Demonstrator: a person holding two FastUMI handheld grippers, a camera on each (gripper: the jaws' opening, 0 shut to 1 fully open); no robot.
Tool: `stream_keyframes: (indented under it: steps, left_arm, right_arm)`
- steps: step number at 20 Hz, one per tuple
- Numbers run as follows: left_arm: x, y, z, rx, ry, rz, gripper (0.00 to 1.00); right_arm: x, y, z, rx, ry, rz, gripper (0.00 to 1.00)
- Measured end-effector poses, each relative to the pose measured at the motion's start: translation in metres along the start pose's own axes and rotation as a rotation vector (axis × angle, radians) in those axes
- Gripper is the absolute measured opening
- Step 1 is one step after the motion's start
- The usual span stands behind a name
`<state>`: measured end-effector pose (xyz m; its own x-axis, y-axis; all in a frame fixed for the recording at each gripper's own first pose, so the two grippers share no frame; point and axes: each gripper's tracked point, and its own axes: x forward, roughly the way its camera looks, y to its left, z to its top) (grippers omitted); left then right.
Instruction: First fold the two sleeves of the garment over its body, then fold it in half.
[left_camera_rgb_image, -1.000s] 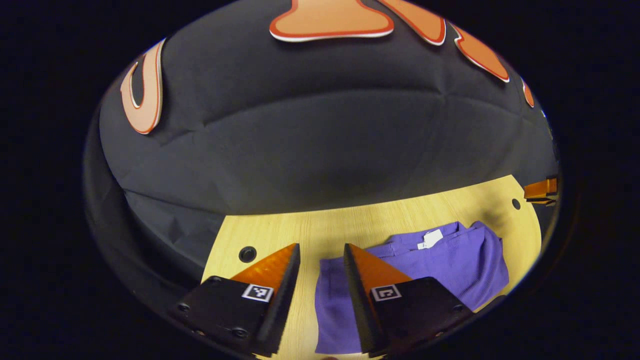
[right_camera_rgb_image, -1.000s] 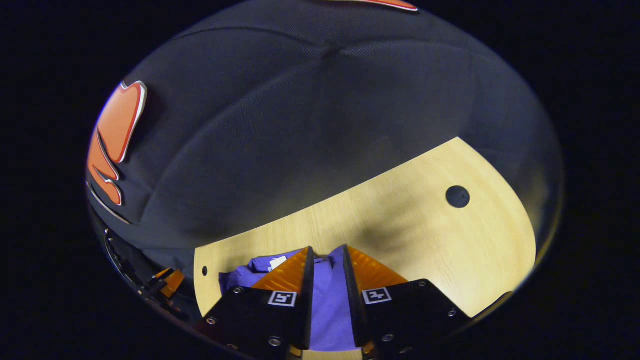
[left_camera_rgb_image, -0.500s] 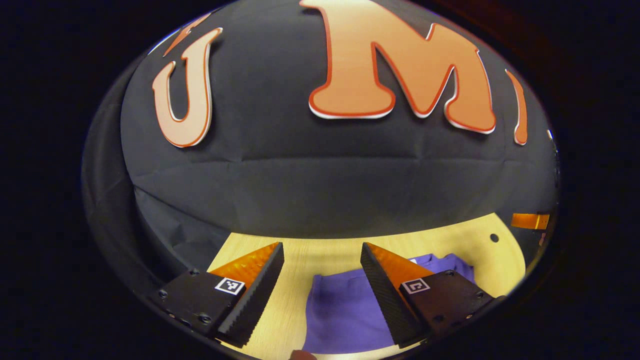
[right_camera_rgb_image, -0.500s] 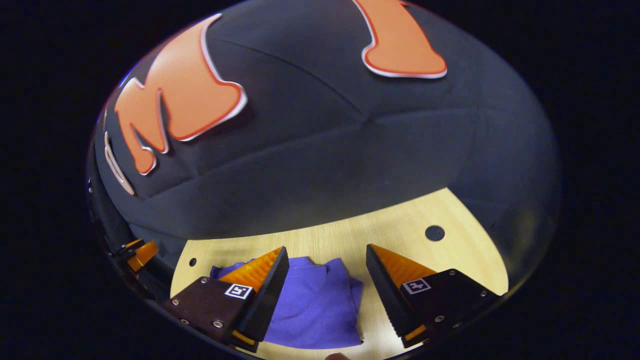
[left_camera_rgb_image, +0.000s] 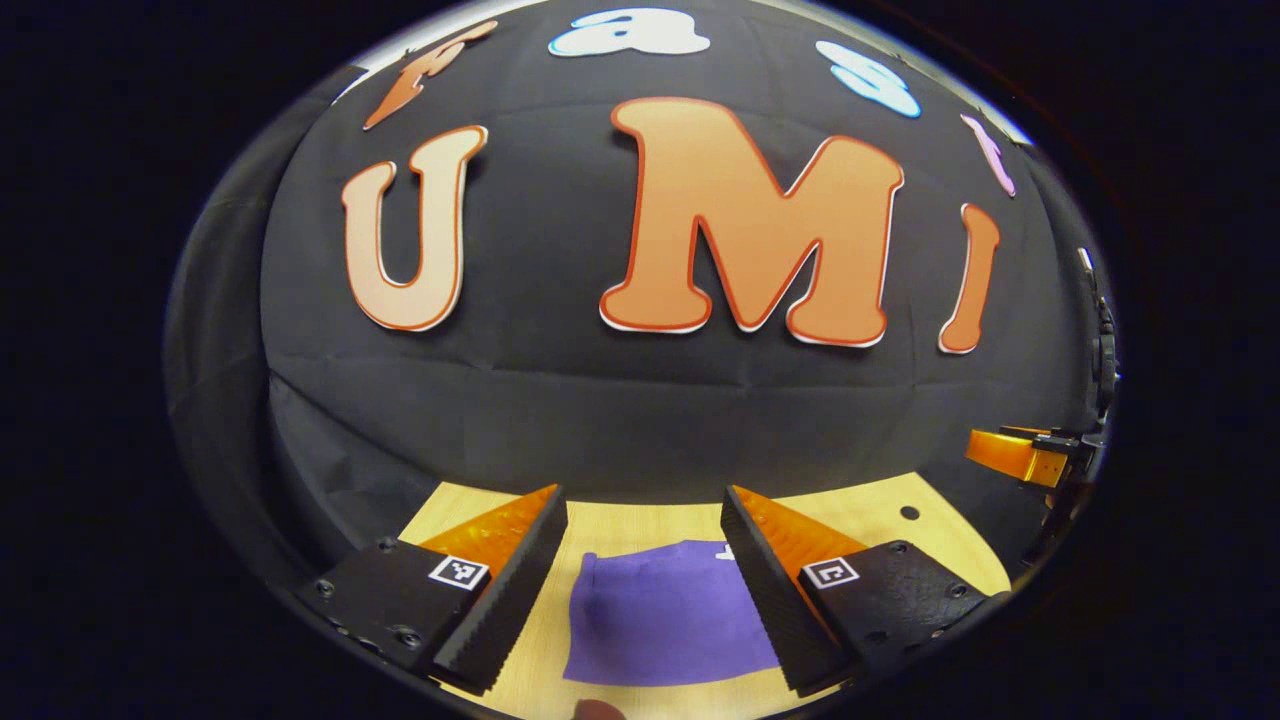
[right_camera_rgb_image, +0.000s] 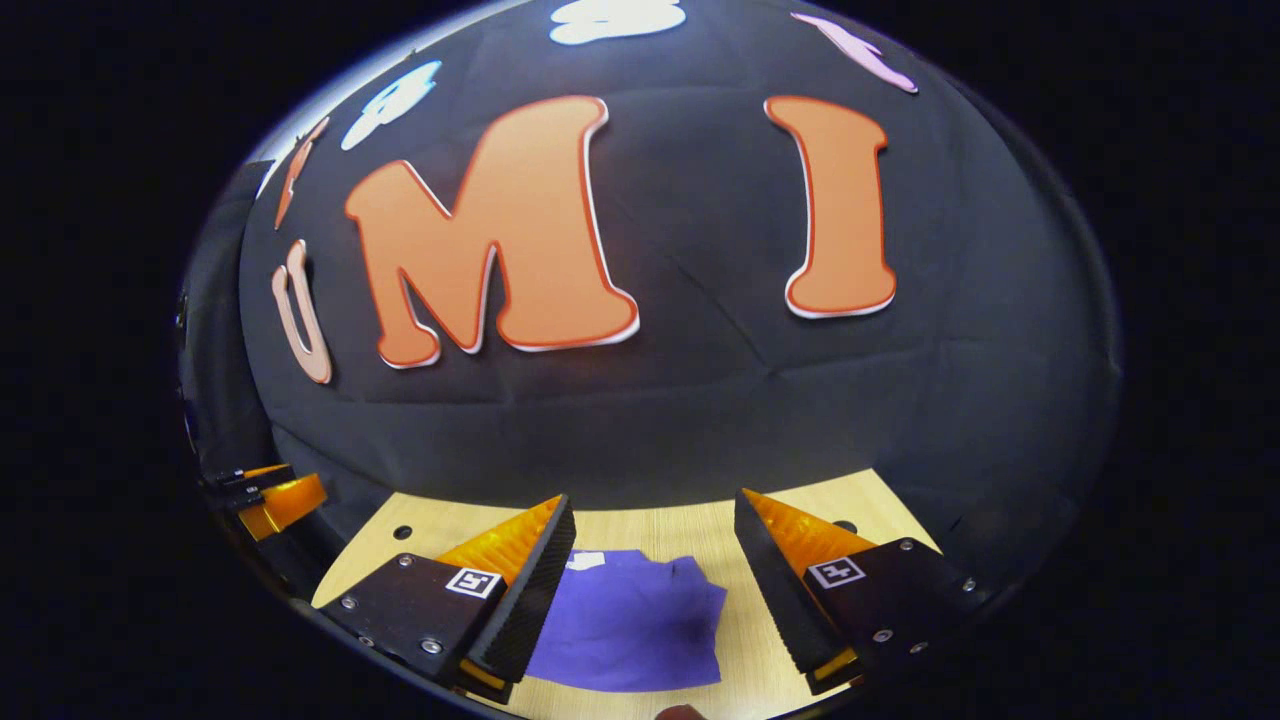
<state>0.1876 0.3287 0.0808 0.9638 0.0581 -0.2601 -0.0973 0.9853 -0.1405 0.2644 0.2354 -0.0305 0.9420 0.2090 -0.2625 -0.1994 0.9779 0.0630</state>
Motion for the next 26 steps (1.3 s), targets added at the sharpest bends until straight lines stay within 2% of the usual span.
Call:
stream_keyframes:
  steps: [2,3,4,5,6,7,8,13,14,15,16,23,26]
  left_arm:
    - [-0.028,-0.001,0.013,0.022,-0.055,0.004,0.98]
    - [-0.04,-0.005,0.018,0.036,-0.083,-0.001,0.98]
    - [-0.05,-0.012,0.019,0.044,-0.095,-0.028,1.0]
    - [-0.06,-0.019,0.014,0.052,-0.09,-0.044,0.98]
    - [-0.069,-0.02,0.013,0.064,-0.1,-0.044,0.99]
    - [-0.078,-0.02,0.014,0.074,-0.111,-0.037,0.99]
    - [-0.088,-0.02,0.017,0.074,-0.133,-0.032,0.99]
    - [-0.135,-0.02,0.028,0.075,-0.228,-0.004,0.99]
    - [-0.141,-0.018,0.025,0.076,-0.227,0.002,0.98]
    - [-0.147,-0.019,0.017,0.07,-0.22,0.003,1.0]
    - [-0.152,-0.018,0.012,0.06,-0.221,0.006,1.0]
    - [-0.167,-0.007,-0.028,0.055,-0.139,0.046,0.99]
    - [-0.175,-0.007,-0.041,0.097,-0.114,0.06,0.99]
  right_arm:
    - [-0.023,0.007,0.009,-0.039,-0.05,-0.009,0.95]
    - [-0.036,0.009,0.011,-0.061,-0.07,-0.015,1.0]
    - [-0.046,0.019,0.01,-0.083,-0.083,-0.011,0.95]
    - [-0.058,0.026,0.007,-0.1,-0.097,-0.002,1.0]
    - [-0.069,0.034,0.009,-0.109,-0.106,0.011,0.95]
    - [-0.078,0.04,0.012,-0.115,-0.126,0.019,1.0]
    - [-0.087,0.045,0.017,-0.121,-0.149,0.022,0.95]
    - [-0.123,0.062,0.016,-0.141,-0.214,0.039,0.95]
    - [-0.128,0.065,0.012,-0.151,-0.22,0.043,0.95]
    - [-0.131,0.067,0.007,-0.161,-0.216,0.043,1.0]
    - [-0.134,0.07,0.001,-0.172,-0.215,0.044,0.95]
    - [-0.155,0.072,-0.014,-0.223,-0.238,0.028,0.95]
    - [-0.161,0.065,-0.018,-0.225,-0.239,0.014,0.95]
